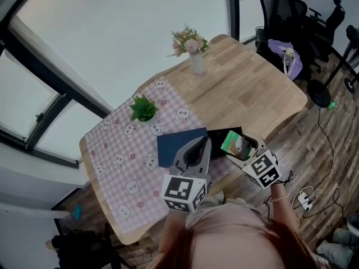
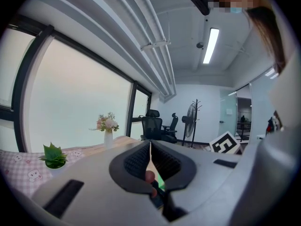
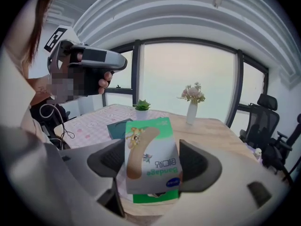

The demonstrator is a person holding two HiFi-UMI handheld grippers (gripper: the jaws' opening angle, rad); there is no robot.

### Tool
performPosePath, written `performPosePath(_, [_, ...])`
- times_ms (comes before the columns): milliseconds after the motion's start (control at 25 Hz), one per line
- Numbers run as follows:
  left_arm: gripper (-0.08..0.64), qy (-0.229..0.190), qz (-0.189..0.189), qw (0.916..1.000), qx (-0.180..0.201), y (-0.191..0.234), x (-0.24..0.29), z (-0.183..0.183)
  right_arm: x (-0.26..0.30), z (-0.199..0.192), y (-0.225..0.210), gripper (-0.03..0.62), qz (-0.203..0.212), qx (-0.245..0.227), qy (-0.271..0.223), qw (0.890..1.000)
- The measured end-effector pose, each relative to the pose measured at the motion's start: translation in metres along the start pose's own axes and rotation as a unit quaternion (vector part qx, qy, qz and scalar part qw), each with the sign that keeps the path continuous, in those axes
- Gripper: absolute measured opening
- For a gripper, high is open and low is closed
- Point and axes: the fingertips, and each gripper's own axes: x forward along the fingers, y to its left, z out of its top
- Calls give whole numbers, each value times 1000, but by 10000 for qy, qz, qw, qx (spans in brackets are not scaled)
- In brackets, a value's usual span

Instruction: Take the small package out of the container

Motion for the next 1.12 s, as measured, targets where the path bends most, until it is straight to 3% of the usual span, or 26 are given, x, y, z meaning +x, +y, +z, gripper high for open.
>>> performPosePath(520, [14, -96, 67, 9995, 288, -51, -15, 8, -72, 7, -13, 353, -478, 405, -847, 9944])
performPosePath(880, [14, -160, 288, 9988, 359, -75, -32, 4, -114, 25, -18, 353, -669, 611, -1550, 9838])
performPosePath(1120, [14, -222, 162, 9986, 443, -77, -32, 8, -125, 38, -21, 353, -838, 741, -1851, 9763])
